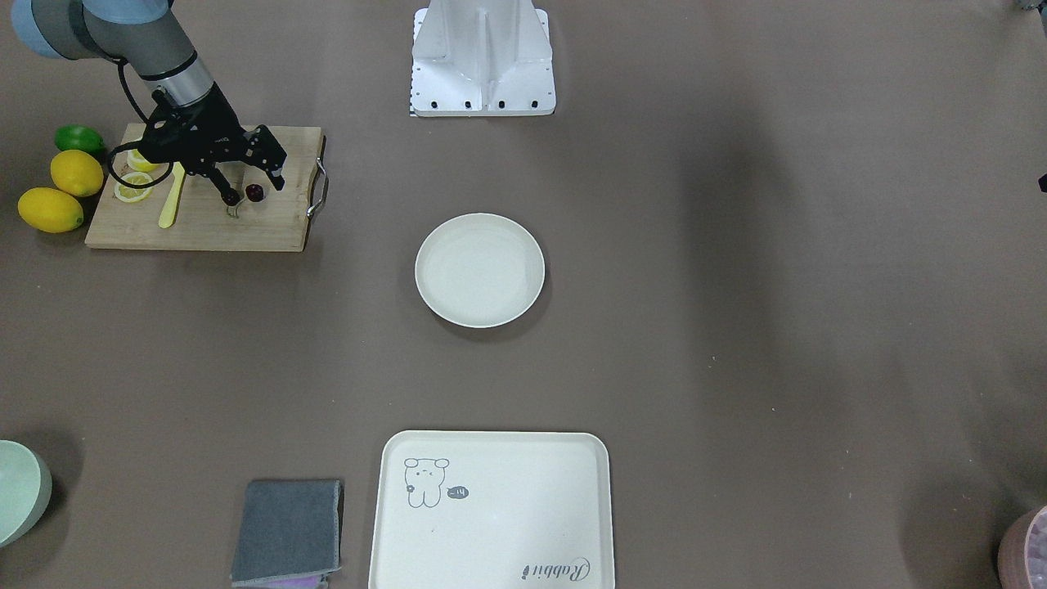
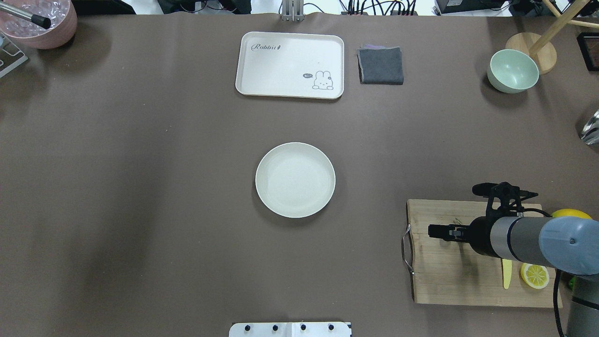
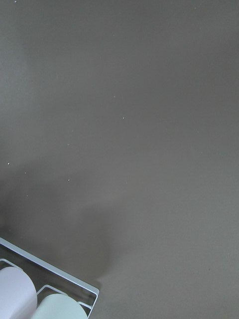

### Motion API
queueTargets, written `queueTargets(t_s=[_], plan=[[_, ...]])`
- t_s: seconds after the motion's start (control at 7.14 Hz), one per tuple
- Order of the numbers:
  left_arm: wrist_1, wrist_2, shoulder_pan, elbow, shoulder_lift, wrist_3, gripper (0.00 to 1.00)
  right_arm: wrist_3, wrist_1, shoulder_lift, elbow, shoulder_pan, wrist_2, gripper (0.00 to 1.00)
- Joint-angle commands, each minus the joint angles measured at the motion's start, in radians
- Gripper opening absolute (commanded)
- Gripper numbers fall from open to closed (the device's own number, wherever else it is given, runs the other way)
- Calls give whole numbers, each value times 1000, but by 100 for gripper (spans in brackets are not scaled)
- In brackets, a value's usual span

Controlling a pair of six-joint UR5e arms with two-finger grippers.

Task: Place red cherry on plate
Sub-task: 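Reach the right gripper down to the cherries on the cutting board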

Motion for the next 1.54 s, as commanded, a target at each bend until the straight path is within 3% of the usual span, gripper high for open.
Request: queueTargets(t_s=[0.0, 0.42, 0.7, 1.4], plan=[[-1, 0, 0, 1, 0, 2, 98, 20, 0, 1, 3, -16, -16, 99], [-10, 0, 0, 4, 2, 3, 98, 23, -21, 39, 17, 15, 59, 99], [-10, 0, 2, 8, 2, 5, 98, 23, -81, 87, -4, 20, 41, 99], [-10, 0, 2, 7, 2, 5, 98, 7, -86, 55, -12, 56, 50, 99]])
